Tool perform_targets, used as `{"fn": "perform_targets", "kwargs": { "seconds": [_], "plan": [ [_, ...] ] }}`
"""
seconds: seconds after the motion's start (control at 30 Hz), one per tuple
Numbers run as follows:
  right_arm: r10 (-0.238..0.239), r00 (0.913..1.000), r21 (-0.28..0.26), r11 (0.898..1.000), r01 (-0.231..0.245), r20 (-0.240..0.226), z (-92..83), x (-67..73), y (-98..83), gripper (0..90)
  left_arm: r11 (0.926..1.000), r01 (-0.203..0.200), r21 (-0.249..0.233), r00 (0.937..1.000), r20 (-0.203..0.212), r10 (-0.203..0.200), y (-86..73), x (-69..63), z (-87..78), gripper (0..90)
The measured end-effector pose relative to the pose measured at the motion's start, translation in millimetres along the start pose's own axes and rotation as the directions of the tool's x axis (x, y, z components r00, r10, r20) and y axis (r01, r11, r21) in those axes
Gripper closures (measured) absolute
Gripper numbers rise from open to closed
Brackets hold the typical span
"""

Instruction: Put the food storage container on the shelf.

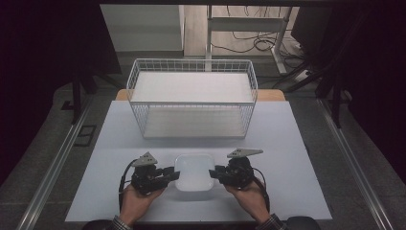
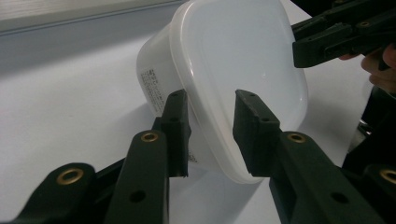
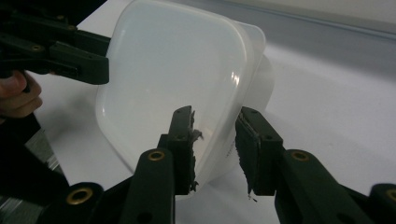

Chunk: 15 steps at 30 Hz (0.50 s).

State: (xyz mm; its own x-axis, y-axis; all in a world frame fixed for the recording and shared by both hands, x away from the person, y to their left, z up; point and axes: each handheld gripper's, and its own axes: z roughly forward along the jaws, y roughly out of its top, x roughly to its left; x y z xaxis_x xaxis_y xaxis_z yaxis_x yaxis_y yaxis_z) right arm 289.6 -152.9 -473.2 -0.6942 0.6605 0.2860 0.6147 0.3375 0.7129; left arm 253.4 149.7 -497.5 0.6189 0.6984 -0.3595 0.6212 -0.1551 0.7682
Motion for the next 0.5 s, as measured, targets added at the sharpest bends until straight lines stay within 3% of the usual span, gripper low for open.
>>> {"fn": "perform_targets", "kwargs": {
  "seconds": [0.13,0.23,0.5],
  "plan": [
    [0.039,0.9992,-0.048,0.998,-0.038,0.004,-2.6,-0.7,-2.3,76.8,0.9988,0.035,-0.034,0.9991,-0.022,-0.035,-0.7,0.8,-1.3,75.9],
    [0.016,0.9991,-0.064,0.998,-0.014,0.040,-2.2,1.8,-3.5,77.3,0.9986,0.037,-0.037,0.9989,-0.029,-0.038,0.6,1.8,0.7,77.7],
    [-0.002,0.9982,-0.106,0.994,0.008,0.060,-4.3,-0.2,-0.2,77.4,0.9983,0.006,-0.058,0.9987,-0.049,-0.009,9.3,1.1,3.3,78.1]
  ]
}}
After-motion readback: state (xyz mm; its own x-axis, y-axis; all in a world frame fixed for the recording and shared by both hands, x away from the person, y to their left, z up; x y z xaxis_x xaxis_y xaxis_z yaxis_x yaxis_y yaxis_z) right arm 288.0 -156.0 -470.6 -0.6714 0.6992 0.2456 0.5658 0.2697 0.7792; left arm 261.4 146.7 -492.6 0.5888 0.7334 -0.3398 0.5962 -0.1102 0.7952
